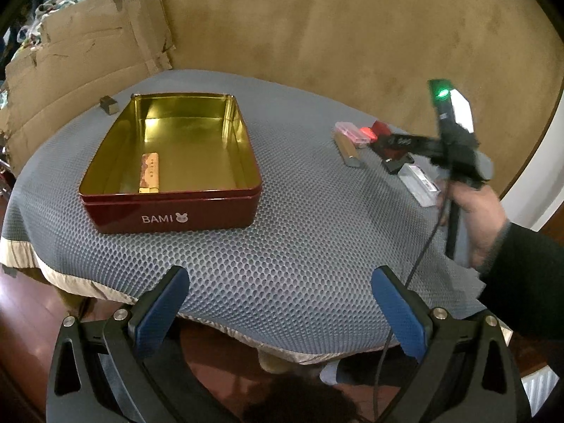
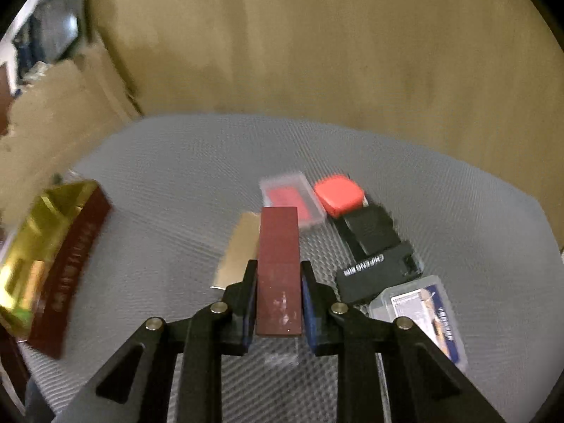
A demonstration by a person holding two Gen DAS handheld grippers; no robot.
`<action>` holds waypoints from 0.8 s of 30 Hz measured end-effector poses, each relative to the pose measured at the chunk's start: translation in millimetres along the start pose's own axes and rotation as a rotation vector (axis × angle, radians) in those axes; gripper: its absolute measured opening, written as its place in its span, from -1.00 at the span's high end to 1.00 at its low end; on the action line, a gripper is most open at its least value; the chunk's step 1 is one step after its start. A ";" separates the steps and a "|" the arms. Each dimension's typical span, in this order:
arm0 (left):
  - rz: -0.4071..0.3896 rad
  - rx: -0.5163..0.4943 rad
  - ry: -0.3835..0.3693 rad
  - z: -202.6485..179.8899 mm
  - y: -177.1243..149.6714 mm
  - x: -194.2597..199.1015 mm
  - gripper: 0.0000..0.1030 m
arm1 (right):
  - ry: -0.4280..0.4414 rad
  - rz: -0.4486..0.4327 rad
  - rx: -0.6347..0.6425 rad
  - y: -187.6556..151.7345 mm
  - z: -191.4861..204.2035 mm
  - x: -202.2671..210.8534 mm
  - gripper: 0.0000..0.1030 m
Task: Organize rigid objects
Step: 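Carry the red block into the tin box and release it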
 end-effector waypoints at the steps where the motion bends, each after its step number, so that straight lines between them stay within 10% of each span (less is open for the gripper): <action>1: -0.004 -0.004 0.010 0.0 0.8 1.1 -0.99 | 0.010 -0.024 0.012 5.1 4.8 14.1 0.57; 14: -0.092 0.055 0.132 23.3 14.0 31.2 -0.99 | 0.164 -0.129 0.110 62.2 119.7 107.7 0.57; 24: -0.196 0.211 0.199 78.5 19.9 69.5 -0.99 | 0.254 -0.068 0.182 58.3 242.5 97.6 0.57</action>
Point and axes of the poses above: each gripper's, at about its wrist camera, not at the fingertips, and x roughly against the way its jaws point, z to its left, y to its top, the point moved 10 cm from there along -x, roughly the way its jaws point, and after that the axes turned 11 degrees about -y, right-handed, at the moved point
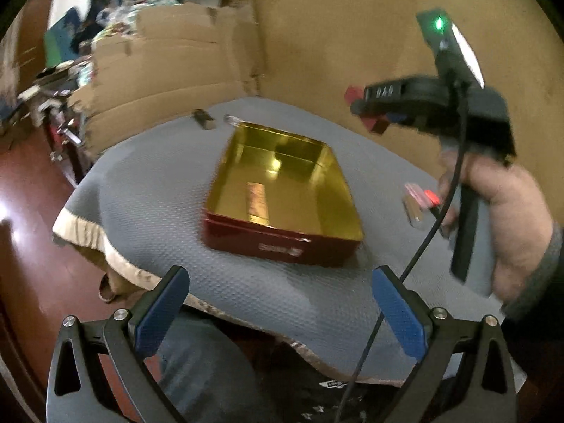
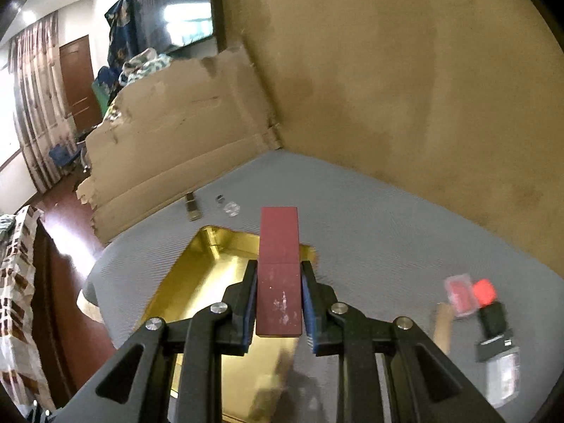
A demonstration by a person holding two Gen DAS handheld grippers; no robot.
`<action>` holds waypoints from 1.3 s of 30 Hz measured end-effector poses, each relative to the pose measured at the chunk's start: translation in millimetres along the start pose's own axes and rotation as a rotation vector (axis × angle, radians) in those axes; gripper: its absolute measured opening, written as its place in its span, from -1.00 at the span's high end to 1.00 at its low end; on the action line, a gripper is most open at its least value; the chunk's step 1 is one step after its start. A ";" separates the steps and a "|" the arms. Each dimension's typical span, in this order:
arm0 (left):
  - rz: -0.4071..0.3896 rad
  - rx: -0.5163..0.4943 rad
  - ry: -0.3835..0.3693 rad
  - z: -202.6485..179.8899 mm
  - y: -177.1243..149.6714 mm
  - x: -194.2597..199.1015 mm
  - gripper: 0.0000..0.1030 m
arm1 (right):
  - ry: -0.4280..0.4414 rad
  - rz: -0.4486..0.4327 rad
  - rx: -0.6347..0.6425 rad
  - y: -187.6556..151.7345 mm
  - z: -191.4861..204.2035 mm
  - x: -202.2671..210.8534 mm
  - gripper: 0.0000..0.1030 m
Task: Organize rigid objects
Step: 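Carry the red block into the tin box and release it, then move the left gripper back toward the gold ribbed lighter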
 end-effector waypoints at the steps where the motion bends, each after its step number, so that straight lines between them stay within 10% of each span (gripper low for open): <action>1: -0.005 0.011 0.002 3.0 1.1 1.0 -0.99 | 0.007 0.017 0.004 -1.4 10.1 -8.7 0.57; 30: 0.036 0.094 0.034 32.6 0.7 -13.2 -0.99 | -0.025 0.292 0.058 -43.6 73.6 -141.5 0.56; 34: 0.035 0.066 0.047 29.9 1.3 -12.0 -0.99 | -0.138 0.252 0.029 -34.9 59.2 -136.0 0.00; 39: 0.008 0.009 0.071 20.9 6.2 -7.6 -0.99 | -0.118 0.193 0.037 -22.6 58.0 -112.0 -0.07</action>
Point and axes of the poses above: each gripper's, at about its wrist camera, not at the fingertips, and x roughly against the way its jaws point, z to its left, y to its top, the point moved 10 cm from there along -x, roughly the way its jaws point, and after that the axes turned 11 degrees about -y, right-handed, at the moved point
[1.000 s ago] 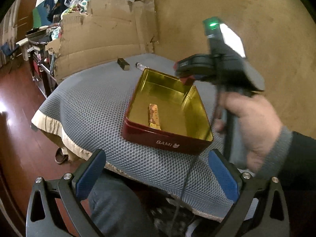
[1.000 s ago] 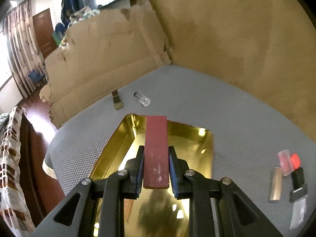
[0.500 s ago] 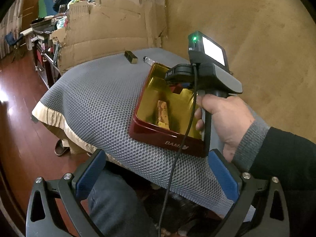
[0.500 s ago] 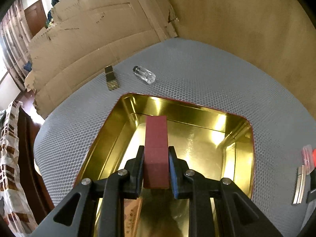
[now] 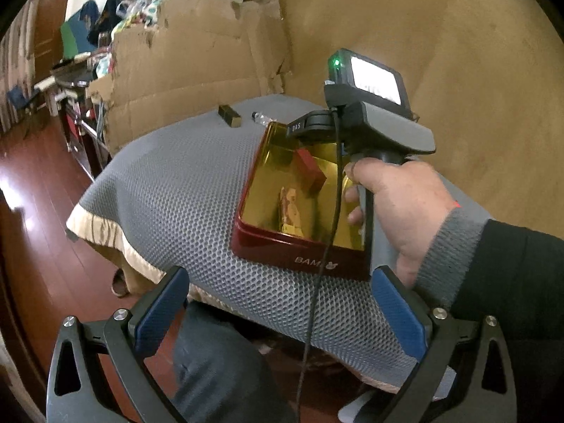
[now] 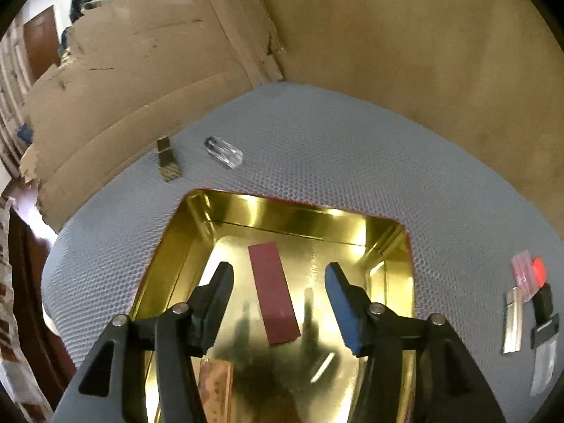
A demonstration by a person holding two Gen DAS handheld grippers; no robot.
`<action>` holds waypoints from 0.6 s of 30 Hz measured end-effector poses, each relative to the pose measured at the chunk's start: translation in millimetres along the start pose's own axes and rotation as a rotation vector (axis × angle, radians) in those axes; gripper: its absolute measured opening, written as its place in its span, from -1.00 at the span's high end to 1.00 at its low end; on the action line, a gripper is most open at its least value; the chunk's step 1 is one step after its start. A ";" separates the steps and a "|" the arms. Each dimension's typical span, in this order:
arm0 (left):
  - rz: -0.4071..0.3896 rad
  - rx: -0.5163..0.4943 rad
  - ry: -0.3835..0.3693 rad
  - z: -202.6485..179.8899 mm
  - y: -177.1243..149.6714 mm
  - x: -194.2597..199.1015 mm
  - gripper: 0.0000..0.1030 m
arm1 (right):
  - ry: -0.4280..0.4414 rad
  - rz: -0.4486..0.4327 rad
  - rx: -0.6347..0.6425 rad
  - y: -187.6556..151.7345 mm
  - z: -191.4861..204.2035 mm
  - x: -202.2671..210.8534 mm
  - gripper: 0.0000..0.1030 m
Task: Organize rigid objects
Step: 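Move the left gripper back toward the gold ribbed lighter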
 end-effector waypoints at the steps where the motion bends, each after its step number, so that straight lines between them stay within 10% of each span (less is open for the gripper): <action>1: -0.001 -0.009 0.001 -3.3 0.4 0.1 -0.99 | 0.002 -0.019 0.000 1.6 -4.7 10.0 -0.07; 18: -0.045 -0.308 -0.133 -162.6 50.1 -25.2 -0.99 | -0.242 -0.050 -0.257 -78.4 -256.4 64.9 -0.09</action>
Point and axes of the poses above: each gripper's, at about its wrist camera, not at the fingertips, and x roughly against the way its jaws point, z to its left, y to its top, the point moved 10 cm from there along -x, roughly the way its jaws point, and after that the axes turned 11 degrees about -y, right-handed, at the moved point
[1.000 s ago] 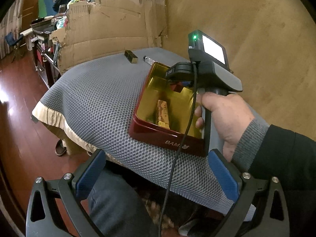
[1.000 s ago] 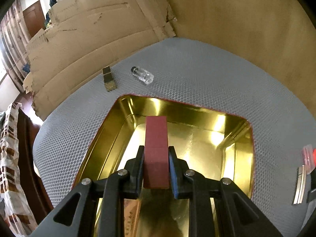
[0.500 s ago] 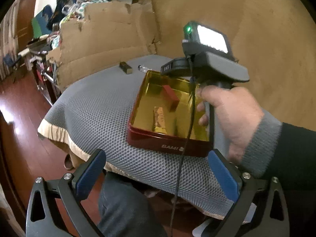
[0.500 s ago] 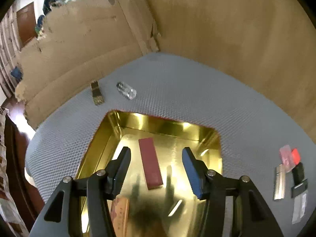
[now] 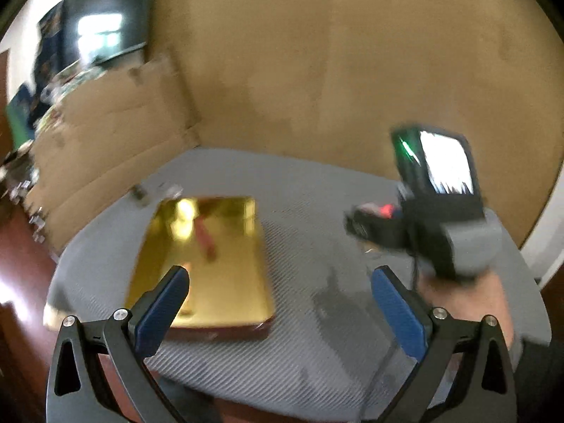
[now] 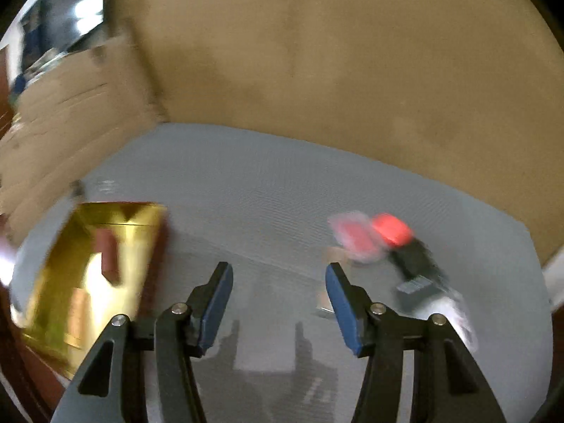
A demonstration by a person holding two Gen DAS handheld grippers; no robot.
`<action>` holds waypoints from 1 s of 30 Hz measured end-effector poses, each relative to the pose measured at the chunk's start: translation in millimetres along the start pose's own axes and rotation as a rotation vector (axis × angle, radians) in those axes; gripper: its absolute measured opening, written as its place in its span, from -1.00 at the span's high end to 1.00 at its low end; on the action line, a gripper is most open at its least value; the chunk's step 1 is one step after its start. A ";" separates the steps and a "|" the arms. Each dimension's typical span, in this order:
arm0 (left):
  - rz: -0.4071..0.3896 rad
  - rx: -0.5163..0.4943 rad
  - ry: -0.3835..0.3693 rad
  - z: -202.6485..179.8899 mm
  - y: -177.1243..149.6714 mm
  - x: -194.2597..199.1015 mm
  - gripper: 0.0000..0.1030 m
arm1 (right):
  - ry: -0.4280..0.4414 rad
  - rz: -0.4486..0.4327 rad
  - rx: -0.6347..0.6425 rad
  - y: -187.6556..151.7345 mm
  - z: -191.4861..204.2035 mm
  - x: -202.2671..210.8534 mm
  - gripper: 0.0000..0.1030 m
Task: Organize rigid objects
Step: 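Move the left gripper back toward the gold ribbed lighter, then grasp the gold ribbed lighter with the left gripper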
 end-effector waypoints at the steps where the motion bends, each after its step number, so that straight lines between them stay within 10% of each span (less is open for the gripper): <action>1: 0.012 -0.017 -0.009 -9.1 4.2 -9.6 -0.99 | -0.017 0.013 -0.034 -6.1 -21.2 -4.4 -0.09; 16: 0.203 -0.174 -0.056 -100.9 -11.7 -183.5 -0.99 | -0.067 0.088 -0.354 -118.3 -220.1 4.9 -0.09; 30: 0.357 -0.122 0.069 -93.6 -33.0 -294.4 -0.75 | -0.065 0.071 -0.380 -156.1 -269.3 13.7 -0.09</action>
Point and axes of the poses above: each gripper's, at about its wrist camera, not at the fingertips, and x roughly against the way its jaws point, z to its left, y to its top, the point moved 10 cm from there along -x, roughly the way its jaws point, and after that the axes turned 11 degrees about -y, right-handed, at the moved point
